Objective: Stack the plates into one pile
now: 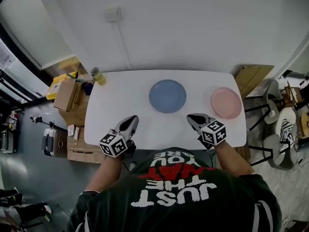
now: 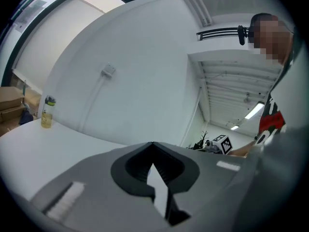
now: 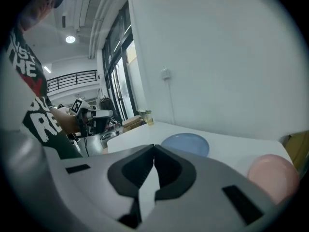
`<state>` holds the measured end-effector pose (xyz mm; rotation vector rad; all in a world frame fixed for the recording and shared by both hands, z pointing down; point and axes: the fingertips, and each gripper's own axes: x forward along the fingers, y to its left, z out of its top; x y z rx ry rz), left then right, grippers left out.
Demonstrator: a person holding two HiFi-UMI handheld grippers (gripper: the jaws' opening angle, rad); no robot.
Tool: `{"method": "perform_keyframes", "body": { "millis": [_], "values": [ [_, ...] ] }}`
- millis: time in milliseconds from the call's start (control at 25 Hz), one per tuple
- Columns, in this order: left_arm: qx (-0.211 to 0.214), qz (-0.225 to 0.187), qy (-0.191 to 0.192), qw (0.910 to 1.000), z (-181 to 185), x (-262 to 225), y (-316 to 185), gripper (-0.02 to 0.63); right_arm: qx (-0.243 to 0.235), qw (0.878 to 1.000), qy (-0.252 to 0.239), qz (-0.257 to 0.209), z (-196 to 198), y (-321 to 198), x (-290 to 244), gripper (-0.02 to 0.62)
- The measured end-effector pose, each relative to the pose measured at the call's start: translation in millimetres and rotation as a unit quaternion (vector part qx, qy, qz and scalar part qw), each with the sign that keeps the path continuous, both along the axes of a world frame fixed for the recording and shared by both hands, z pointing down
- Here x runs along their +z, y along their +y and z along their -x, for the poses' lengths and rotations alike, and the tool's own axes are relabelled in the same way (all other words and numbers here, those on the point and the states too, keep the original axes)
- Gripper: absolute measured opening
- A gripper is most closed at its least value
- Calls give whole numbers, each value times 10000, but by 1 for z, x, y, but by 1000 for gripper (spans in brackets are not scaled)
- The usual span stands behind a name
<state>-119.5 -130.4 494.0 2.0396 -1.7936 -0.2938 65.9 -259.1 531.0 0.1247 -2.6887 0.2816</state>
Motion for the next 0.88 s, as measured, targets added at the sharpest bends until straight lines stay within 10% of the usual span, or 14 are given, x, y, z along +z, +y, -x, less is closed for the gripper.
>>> {"method": "perform_keyframes", "body": {
  "millis": [560, 880],
  "values": [
    [330, 1306, 573, 9892, 14, 90, -75, 8, 393, 9989, 250, -41, -1, -27, 4, 11],
    [249, 2709, 2172, 9374, 52, 211, -145, 145, 890, 9937, 675, 51, -9, -16, 22, 11]
  ]
}}
